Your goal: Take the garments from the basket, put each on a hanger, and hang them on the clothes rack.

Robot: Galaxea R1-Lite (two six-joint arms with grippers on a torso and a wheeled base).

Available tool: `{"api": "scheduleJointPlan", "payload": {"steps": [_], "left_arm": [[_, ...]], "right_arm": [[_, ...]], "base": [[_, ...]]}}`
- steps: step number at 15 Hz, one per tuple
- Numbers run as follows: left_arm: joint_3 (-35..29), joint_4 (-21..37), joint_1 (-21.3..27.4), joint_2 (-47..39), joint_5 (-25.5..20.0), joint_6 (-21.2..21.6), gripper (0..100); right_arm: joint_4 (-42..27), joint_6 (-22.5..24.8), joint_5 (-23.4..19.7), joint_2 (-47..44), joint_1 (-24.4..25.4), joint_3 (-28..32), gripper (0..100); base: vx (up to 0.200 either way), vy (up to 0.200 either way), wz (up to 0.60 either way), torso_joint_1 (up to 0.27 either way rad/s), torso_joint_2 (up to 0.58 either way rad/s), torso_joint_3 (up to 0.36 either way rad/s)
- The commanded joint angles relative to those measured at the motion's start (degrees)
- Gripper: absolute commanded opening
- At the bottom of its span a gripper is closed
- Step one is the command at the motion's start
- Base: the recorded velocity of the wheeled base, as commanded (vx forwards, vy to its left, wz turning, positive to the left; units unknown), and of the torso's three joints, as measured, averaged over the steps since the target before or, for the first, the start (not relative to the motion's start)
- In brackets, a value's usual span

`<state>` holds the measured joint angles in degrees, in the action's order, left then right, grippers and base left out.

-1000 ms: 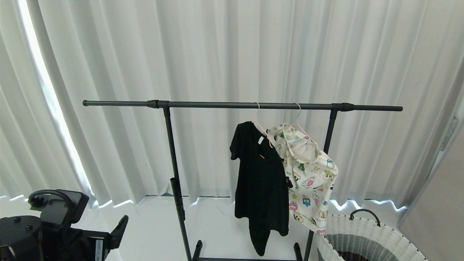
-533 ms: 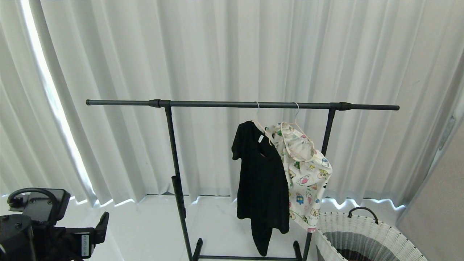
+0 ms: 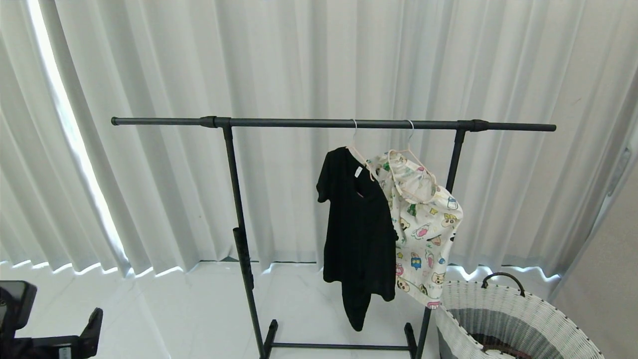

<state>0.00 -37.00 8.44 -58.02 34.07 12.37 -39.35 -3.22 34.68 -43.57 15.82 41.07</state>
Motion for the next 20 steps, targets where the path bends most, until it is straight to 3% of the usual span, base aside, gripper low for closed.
{"api": "scheduleJointPlan", "payload": {"steps": [1,4,6,8,10,13,15,17,19,20], "left_arm": [[0.00,15.73,-0.26,21.80,0.12,3.36,100],[-0.62,34.45,-2.28,47.12,0.56,13.82,100],[-1.76,35.86,-4.74,53.27,0.56,16.81,100],[-1.67,35.77,-6.50,54.41,0.64,14.87,100],[-1.67,35.77,-7.73,57.75,0.29,15.14,100],[-1.58,35.77,-7.91,58.02,0.73,13.20,100],[-1.41,35.77,-7.91,58.02,0.64,11.71,100],[-1.41,35.77,-7.91,58.02,0.82,8.54,100],[-1.32,35.77,-7.91,58.02,0.73,7.75,100],[-1.32,35.77,-7.91,58.02,0.38,7.93,100]], "right_arm": [[-0.20,0.05,0.03,4.37,-2.11,-1.96,100],[-0.38,1.55,0.12,9.47,-4.66,-4.42,100],[-0.64,2.87,0.39,15.00,-8.70,-5.91,100],[-2.75,4.62,0.30,23.00,-14.24,-9.34,100],[-2.66,4.80,0.30,27.84,-16.97,-12.95,100],[-1.87,9.28,0.56,38.82,-19.60,-18.31,100],[6.57,7.70,4.78,38.30,-19.69,-23.93,100],[22.21,8.67,3.29,38.38,-19.69,-28.77,100],[42.16,9.19,-8.84,38.30,-19.69,-38.35,100],[48.32,10.86,-14.73,38.30,-19.69,-41.07,100]], "base": [[0.000,0.000,0.00,-0.237,0.53,0.281],[0.000,0.000,0.00,-0.232,0.52,0.289],[0.000,0.000,0.00,-0.217,0.51,0.286],[0.000,0.000,0.00,-0.202,0.49,0.278],[0.000,0.000,0.00,-0.195,0.48,0.283],[0.000,0.000,0.00,-0.185,0.47,0.286],[0.000,0.000,0.00,-0.176,0.47,0.293],[0.000,0.000,0.00,-0.158,0.46,0.300],[0.000,0.000,0.00,-0.137,0.45,0.305],[0.000,0.000,0.00,-0.124,0.40,0.271]]}}
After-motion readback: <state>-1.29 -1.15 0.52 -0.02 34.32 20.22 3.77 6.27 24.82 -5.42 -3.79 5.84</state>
